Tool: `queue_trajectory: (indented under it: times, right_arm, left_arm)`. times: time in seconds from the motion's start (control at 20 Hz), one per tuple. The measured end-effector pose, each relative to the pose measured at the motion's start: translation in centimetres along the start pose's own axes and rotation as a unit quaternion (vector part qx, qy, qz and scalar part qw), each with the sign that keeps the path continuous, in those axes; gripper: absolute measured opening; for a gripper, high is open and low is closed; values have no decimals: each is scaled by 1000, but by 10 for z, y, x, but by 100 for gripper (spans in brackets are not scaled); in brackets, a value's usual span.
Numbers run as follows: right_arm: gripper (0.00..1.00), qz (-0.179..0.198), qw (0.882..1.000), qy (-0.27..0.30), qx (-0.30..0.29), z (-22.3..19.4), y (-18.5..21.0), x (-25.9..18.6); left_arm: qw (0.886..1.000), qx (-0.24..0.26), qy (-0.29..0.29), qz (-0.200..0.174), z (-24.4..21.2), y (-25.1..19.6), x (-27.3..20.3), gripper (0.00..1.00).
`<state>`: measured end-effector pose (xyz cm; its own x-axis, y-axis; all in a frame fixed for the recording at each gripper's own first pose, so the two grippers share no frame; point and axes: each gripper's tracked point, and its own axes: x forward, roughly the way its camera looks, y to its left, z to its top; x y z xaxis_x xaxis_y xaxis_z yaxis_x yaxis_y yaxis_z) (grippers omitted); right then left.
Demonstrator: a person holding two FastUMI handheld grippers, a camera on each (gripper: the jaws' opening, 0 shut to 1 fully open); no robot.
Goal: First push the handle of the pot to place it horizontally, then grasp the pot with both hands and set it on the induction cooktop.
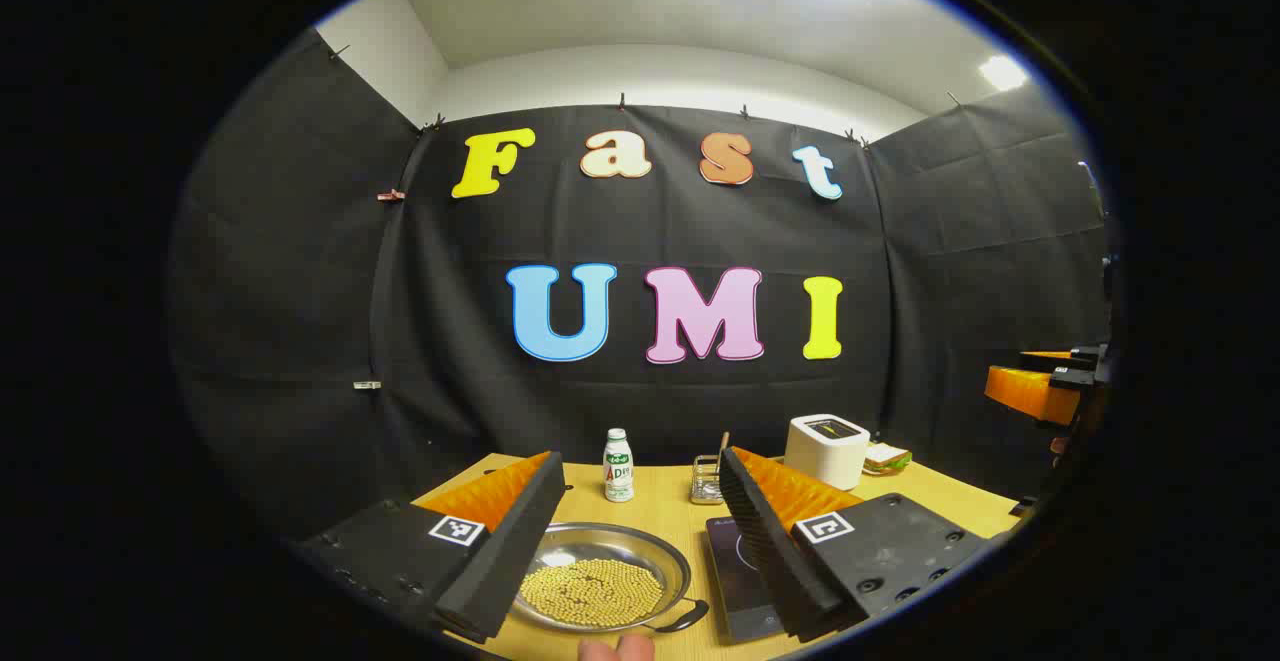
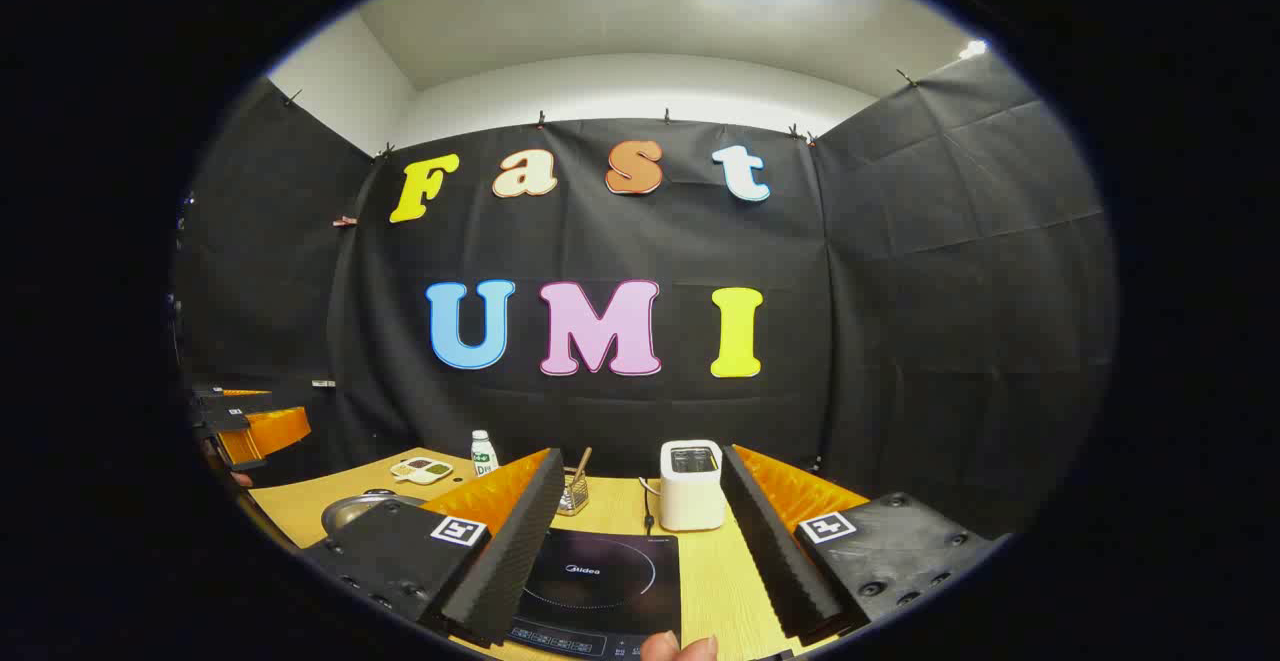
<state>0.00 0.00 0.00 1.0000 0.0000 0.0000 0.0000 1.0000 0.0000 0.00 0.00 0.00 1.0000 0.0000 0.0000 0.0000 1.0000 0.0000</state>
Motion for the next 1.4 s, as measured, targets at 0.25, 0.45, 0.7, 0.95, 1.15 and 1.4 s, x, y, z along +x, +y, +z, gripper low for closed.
queue_trajectory:
  times: [0.25, 0.45, 0.7, 0.95, 1.15, 1.4]
  right_arm:
    - [97, 3, 1000, 5, -2, -3, 2, 2]
    - [97, -1, 1000, 8, 1, -5, -1, 2]
    - [98, -2, 1000, 13, 5, -8, -2, 2]
    - [98, -3, 1000, 14, 7, -11, -3, 4]
    - [98, -2, 1000, 8, -9, -13, -1, 4]
    - [98, -4, 1000, 6, -24, -23, 2, 9]
  left_arm:
    - [1000, -9, 2, 5, -4, 4, 0, 97]
    - [1000, -3, 0, 6, -3, 4, 2, 97]
    - [1000, -1, 1, 2, -2, 3, 2, 97]
    - [1000, 0, 6, -9, -5, -1, 0, 97]
    - [999, 27, 9, -17, -13, -10, -1, 76]
    - [998, 5, 41, -45, -33, -25, -5, 19]
